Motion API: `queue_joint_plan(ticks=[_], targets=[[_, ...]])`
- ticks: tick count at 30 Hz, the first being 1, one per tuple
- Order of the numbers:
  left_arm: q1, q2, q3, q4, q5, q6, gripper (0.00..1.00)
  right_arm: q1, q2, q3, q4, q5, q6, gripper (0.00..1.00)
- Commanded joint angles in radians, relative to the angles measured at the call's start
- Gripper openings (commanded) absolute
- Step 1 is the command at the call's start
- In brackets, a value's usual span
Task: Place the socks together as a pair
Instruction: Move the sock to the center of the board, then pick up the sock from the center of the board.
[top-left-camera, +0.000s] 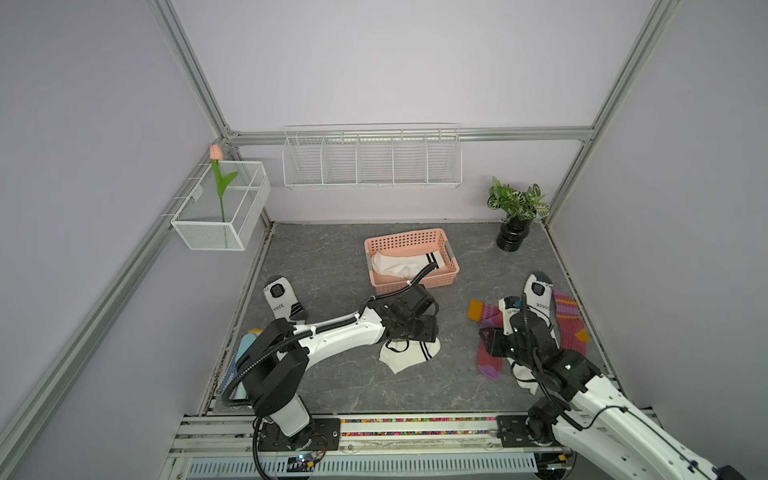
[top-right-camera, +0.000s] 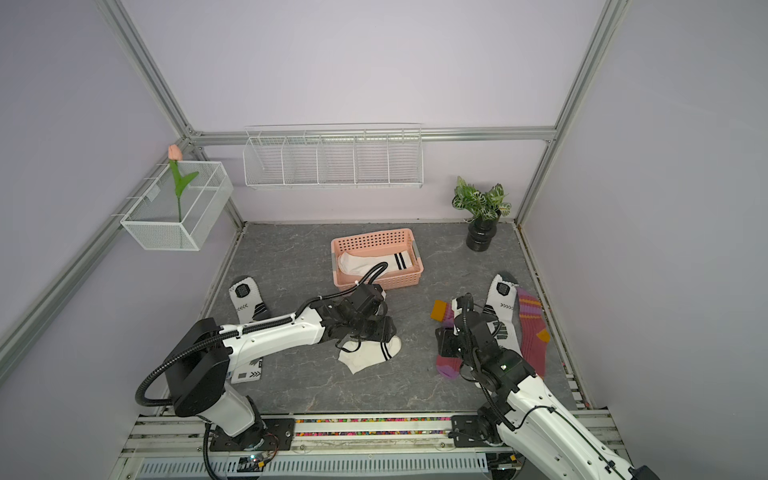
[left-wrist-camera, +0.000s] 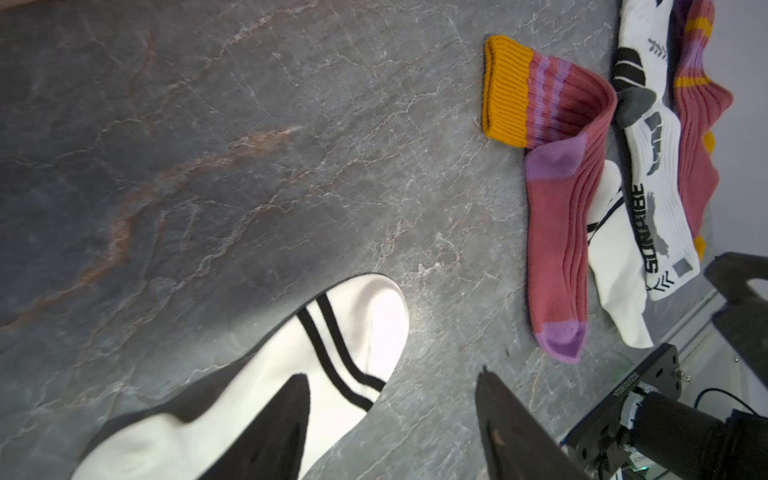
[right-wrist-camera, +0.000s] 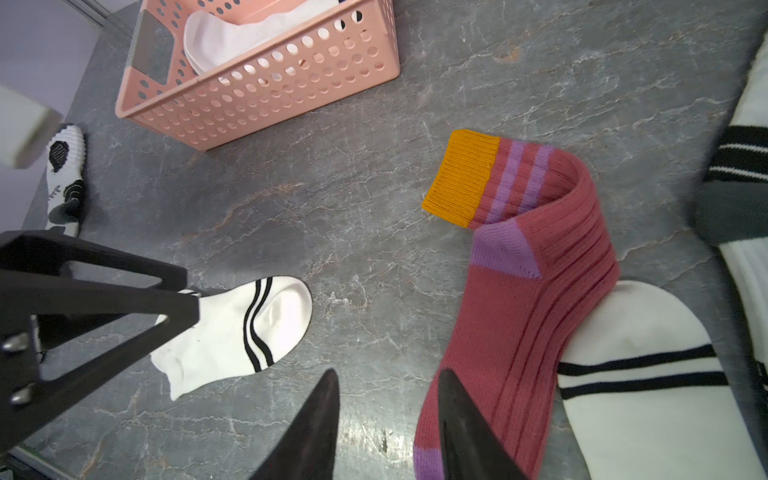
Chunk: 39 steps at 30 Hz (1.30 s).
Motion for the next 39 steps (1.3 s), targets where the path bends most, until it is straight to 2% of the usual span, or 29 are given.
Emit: queue_joint_plan(ticks=[1,3,6,10,13,18,22,27,34,39], targets=[[0.007,-0.092,-0.006,-0.065,-0.139,-0.075,0.69,-0.002,0.053,-0.011,0.033,-0.022,-0.007,0.39],[0.011,-0.12,-0.037,-0.132,-0.193,-0.14,0.68,0.017,0.12,0.003,0.046,-0.025,-0.016,0.37],[0.015,-0.167,-0.139,-0.142,-0.204,-0.211,0.66,0.076,0.211,0.018,0.088,-0.015,-0.01,0.34],[0.068,-0.253,-0.275,-0.152,-0.204,-0.289,0.64,0.161,0.315,0.031,0.178,0.003,0.022,0.33],[0.122,-0.353,-0.383,-0.105,-0.164,-0.338,0.61,0.215,0.418,0.056,0.251,-0.006,0.037,0.32],[0.134,-0.471,-0.506,-0.017,-0.137,-0.395,0.57,0.281,0.595,0.122,0.333,-0.002,0.052,0.2],[0.135,-0.478,-0.574,0.058,-0.101,-0.462,0.56,0.298,0.696,0.167,0.367,0.008,0.063,0.13],[0.135,-0.449,-0.594,0.121,-0.075,-0.472,0.54,0.302,0.784,0.203,0.402,0.007,0.062,0.1],[0.135,-0.372,-0.594,0.193,-0.031,-0.48,0.5,0.304,0.839,0.217,0.405,0.01,0.073,0.09],[0.135,-0.386,-0.604,0.157,-0.027,-0.486,0.49,0.304,0.863,0.2,0.393,0.012,0.086,0.08]])
